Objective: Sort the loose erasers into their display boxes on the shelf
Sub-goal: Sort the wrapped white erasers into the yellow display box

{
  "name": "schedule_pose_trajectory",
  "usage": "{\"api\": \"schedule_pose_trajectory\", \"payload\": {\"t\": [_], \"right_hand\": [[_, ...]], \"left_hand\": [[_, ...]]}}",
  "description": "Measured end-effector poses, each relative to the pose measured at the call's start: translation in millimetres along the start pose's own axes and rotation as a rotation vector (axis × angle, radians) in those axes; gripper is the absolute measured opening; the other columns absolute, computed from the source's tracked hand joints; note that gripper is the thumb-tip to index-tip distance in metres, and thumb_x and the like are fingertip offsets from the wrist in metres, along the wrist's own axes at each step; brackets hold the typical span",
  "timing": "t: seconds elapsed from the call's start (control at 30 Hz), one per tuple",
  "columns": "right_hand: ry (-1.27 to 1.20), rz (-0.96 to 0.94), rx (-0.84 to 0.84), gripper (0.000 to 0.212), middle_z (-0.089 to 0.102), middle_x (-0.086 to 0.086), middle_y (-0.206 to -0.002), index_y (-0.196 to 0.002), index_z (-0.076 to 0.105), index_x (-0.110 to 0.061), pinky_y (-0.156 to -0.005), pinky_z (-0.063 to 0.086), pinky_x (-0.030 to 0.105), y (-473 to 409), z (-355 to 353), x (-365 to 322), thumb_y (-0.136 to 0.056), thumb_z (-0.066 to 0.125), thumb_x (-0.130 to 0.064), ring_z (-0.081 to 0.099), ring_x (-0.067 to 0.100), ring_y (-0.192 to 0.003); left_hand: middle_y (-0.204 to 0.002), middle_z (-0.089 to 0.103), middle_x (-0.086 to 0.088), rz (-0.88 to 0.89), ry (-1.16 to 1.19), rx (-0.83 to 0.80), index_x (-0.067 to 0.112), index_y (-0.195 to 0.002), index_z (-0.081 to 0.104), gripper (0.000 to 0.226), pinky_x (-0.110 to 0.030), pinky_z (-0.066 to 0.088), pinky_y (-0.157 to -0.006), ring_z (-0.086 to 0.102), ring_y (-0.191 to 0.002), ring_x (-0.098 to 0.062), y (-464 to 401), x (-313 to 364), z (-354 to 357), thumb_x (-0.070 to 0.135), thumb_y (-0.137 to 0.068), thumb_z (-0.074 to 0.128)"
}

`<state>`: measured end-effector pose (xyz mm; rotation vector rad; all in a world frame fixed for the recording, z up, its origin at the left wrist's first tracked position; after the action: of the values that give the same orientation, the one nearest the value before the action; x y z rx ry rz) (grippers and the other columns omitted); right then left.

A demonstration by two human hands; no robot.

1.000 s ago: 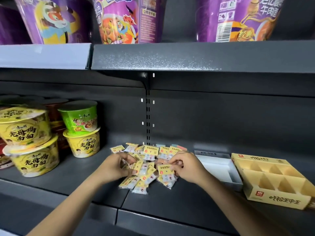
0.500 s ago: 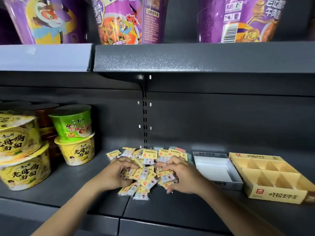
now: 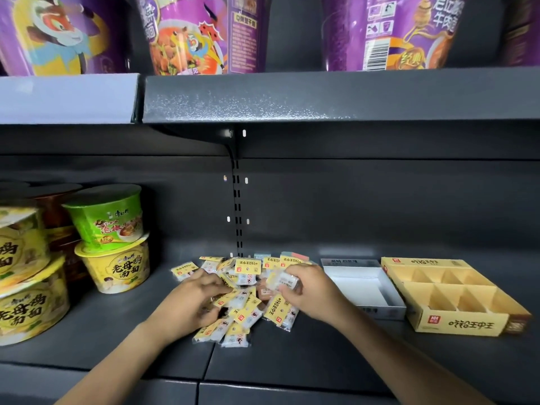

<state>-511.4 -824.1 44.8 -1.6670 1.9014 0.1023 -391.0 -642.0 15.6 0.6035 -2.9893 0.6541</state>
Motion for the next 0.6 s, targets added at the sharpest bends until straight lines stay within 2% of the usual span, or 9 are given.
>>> {"api": "schedule_pose_trajectory", "payload": {"t": [0.13, 0.17, 0.23, 0.3, 0.37, 0.43, 0.5, 0.57, 0.6], "right_hand": [[-0.407, 0.244, 0.102, 0.009, 0.071, 0.005, -0.083, -0.088, 0.065, -0.013, -0.043, 0.047, 0.027, 1.4, -26.7, 18.4, -0.087, 0.063, -0.021, 0.069, 0.021, -0.07], [-0.484, 0.282, 0.12, 0.007, 0.072, 0.004, -0.083, -0.088, 0.066, -0.014, -0.045, 0.05, 0.029, 2.0, -34.2, 22.4, -0.087, 0.063, -0.02, 0.07, 0.02, -0.071], [-0.64, 0.324, 0.161, 0.006, 0.074, 0.005, -0.087, -0.089, 0.068, -0.013, -0.065, 0.055, 0.034, 3.0, -50.0, 31.5, -0.089, 0.062, -0.016, 0.07, 0.019, -0.079], [-0.736, 0.346, 0.2, 0.009, 0.074, 0.006, -0.092, -0.094, 0.068, -0.011, -0.072, 0.053, 0.029, 6.5, -67.4, 43.2, -0.09, 0.061, -0.014, 0.068, 0.016, -0.083], [-0.791, 0.353, 0.235, 0.011, 0.073, 0.003, -0.091, -0.098, 0.068, -0.011, -0.068, 0.051, 0.022, 11.9, -84.2, 58.0, -0.091, 0.06, -0.014, 0.067, 0.011, -0.079], [-0.834, 0.365, 0.27, 0.009, 0.071, 0.002, -0.086, -0.097, 0.067, -0.01, -0.066, 0.05, 0.021, 17.5, -99.6, 76.5, -0.09, 0.061, -0.012, 0.065, 0.009, -0.073], [-0.862, 0.387, 0.298, 0.007, 0.069, 0.004, -0.084, -0.095, 0.065, -0.009, -0.066, 0.051, 0.024, 23.2, -114.0, 97.7, -0.089, 0.062, -0.009, 0.063, 0.013, -0.071], [-0.891, 0.397, 0.315, 0.016, 0.069, 0.006, -0.091, -0.103, 0.063, -0.01, -0.063, 0.053, 0.024, 28.3, -127.7, 117.3, -0.088, 0.062, -0.004, 0.066, 0.019, -0.078], [-0.905, 0.391, 0.315, 0.023, 0.069, 0.007, -0.095, -0.108, 0.062, -0.012, -0.06, 0.054, 0.022, 30.7, -134.4, 125.4, -0.087, 0.062, -0.001, 0.067, 0.021, -0.082]], "left_hand": [[-0.109, 0.057, 0.022, 0.063, -0.046, -0.074, 0.034, -0.118, 0.06, 0.048, -0.01, 0.034, -0.088, 0.038, -0.099, 0.004, -7.1, 3.8, 2.0, 0.05, -0.073, 0.067], [-0.109, 0.057, 0.023, 0.079, -0.085, -0.074, 0.035, -0.117, 0.061, 0.05, -0.008, 0.036, -0.086, 0.039, -0.099, 0.005, -9.1, 5.0, 1.7, 0.05, -0.07, 0.068], [-0.107, 0.06, 0.023, 0.108, -0.141, -0.043, 0.035, -0.114, 0.062, 0.046, -0.014, 0.048, -0.081, 0.046, -0.098, 0.003, -12.9, 9.0, 0.9, 0.043, -0.069, 0.07], [-0.105, 0.063, 0.023, 0.102, -0.122, -0.017, 0.036, -0.111, 0.064, 0.037, -0.021, 0.053, -0.078, 0.047, -0.097, 0.004, -16.5, 11.0, -2.2, 0.041, -0.074, 0.062], [-0.099, 0.063, 0.029, 0.074, -0.043, 0.0, 0.038, -0.105, 0.066, 0.031, -0.015, 0.05, -0.077, 0.048, -0.096, 0.008, -20.6, 14.1, -9.1, 0.044, -0.077, 0.055], [-0.089, 0.064, 0.032, -0.023, 0.131, 0.032, 0.043, -0.092, 0.066, 0.018, -0.009, 0.047, -0.072, 0.055, -0.089, 0.007, -25.4, 19.4, -21.5, 0.047, -0.076, 0.058], [-0.089, 0.066, 0.02, -0.143, 0.333, 0.134, 0.036, -0.081, 0.066, 0.004, -0.018, 0.052, -0.069, 0.064, -0.078, -0.002, -33.7, 22.8, -33.5, 0.032, -0.079, 0.067], [-0.086, 0.069, 0.012, -0.211, 0.458, 0.26, 0.024, -0.08, 0.069, 0.013, -0.019, 0.053, -0.073, 0.066, -0.076, -0.005, -47.2, 29.0, -42.3, 0.011, -0.082, 0.067], [-0.086, 0.07, 0.011, -0.226, 0.475, 0.284, 0.022, -0.08, 0.069, 0.015, -0.017, 0.052, -0.074, 0.066, -0.077, -0.004, -56.2, 35.3, -44.4, 0.008, -0.082, 0.065]]}}
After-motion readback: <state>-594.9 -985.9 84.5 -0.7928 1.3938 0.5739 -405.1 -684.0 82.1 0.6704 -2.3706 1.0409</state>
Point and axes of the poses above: each hand's wrist, its own y-axis away from the middle knuckle, its own z-axis out of the palm, x = y × z, the point moved 7 cm from there along -y, towards the middle knuckle
